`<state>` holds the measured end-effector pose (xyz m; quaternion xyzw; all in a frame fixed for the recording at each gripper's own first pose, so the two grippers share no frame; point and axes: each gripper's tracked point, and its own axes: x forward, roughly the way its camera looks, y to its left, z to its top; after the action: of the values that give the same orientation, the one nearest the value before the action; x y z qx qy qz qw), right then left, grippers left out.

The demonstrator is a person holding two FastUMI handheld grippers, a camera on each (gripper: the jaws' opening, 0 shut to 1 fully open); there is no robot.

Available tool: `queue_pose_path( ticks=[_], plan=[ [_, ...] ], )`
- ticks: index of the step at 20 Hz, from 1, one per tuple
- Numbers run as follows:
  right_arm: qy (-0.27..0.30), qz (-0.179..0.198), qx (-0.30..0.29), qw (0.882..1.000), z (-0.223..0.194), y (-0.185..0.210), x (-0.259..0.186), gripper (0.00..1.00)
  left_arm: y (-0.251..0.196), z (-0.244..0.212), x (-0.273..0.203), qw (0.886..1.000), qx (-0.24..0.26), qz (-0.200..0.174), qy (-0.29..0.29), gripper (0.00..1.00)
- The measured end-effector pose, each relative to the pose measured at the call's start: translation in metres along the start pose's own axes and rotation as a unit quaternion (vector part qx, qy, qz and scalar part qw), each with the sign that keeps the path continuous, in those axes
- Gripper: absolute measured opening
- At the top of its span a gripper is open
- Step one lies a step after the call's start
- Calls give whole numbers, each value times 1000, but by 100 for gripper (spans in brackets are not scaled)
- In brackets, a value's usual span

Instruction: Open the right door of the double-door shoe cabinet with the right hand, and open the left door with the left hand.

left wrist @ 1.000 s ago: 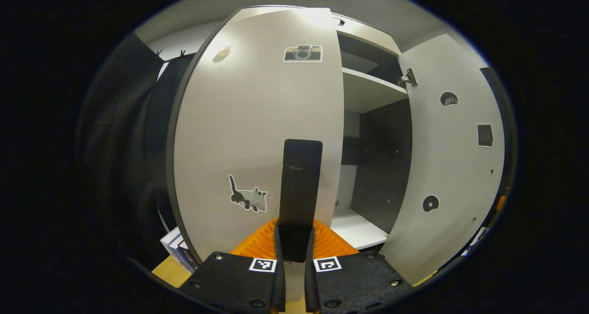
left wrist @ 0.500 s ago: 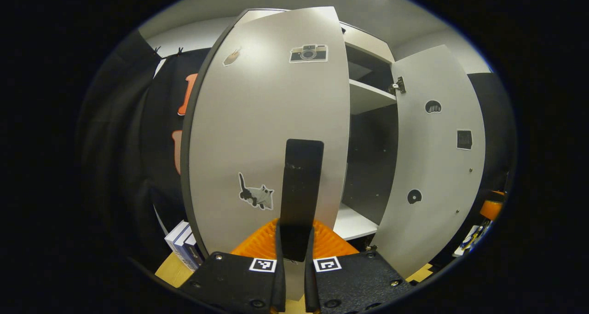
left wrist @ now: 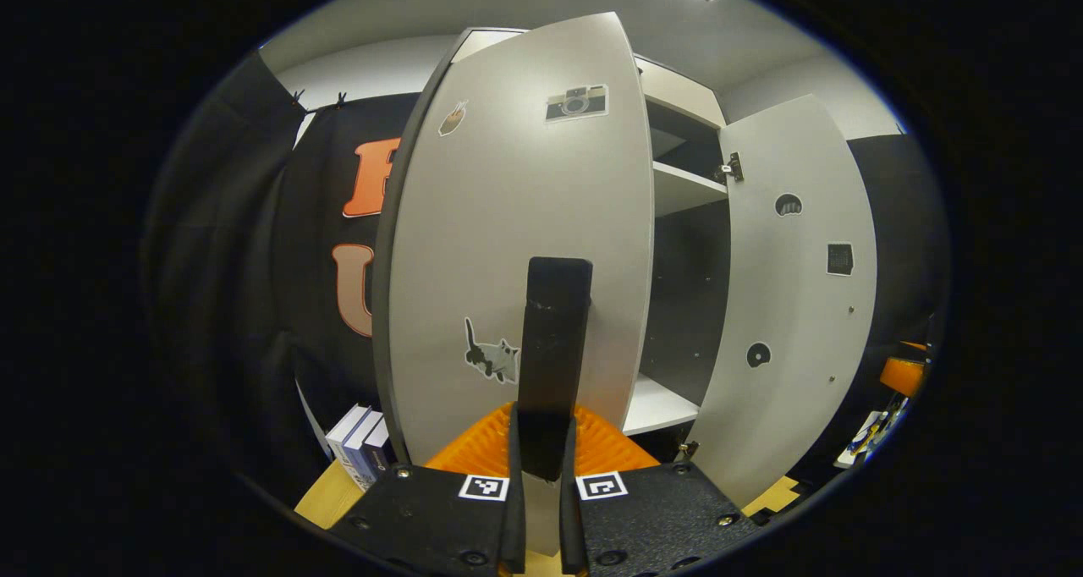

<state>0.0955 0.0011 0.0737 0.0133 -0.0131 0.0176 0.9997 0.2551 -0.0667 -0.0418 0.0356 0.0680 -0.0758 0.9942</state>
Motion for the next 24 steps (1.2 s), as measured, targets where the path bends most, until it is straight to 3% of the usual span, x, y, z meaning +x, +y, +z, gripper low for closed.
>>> queue_pose_path(
  ticks=[3, 5, 11, 12, 13, 14, 16, 17, 18, 21, 22, 24],
  plan=[
    [-2, 5, -7, 1000, 2, 7, -1, 98, 5, 1, -3, 1000, 2, 11, -4, 16],
    [-1, 10, -10, 1000, 3, 12, 0, 88, 10, 3, -4, 1000, 7, 18, -5, 16],
    [1, 19, -3, 1000, 2, 22, 2, 88, 17, 2, -8, 1000, 15, 25, -3, 12],
    [1, 19, -4, 1000, 2, 23, 2, 97, 19, 3, -9, 999, 17, 28, -4, 11],
    [2, 19, -4, 1000, 1, 23, 4, 97, 20, 3, -9, 999, 20, 30, -4, 11],
    [3, 19, -5, 1000, 0, 24, 4, 88, 22, 3, -10, 999, 21, 33, -5, 10],
    [4, 19, -4, 1000, -1, 25, 3, 88, 25, 4, -11, 999, 23, 38, -6, 10],
    [5, 19, -3, 1000, -2, 27, 4, 97, 27, 4, -12, 999, 23, 43, -7, 10],
    [6, 20, -3, 1000, -4, 27, 5, 88, 30, 4, -13, 998, 24, 49, -9, 10],
    [8, 24, -4, 1000, -7, 34, 6, 89, 40, 7, -17, 997, 31, 67, -14, 7],
    [9, 27, -4, 1000, -7, 36, 7, 97, 44, 7, -18, 997, 33, 73, -15, 6],
    [12, 31, -4, 999, -10, 41, 9, 97, 50, 8, -22, 996, 37, 81, -17, 5]
  ],
)
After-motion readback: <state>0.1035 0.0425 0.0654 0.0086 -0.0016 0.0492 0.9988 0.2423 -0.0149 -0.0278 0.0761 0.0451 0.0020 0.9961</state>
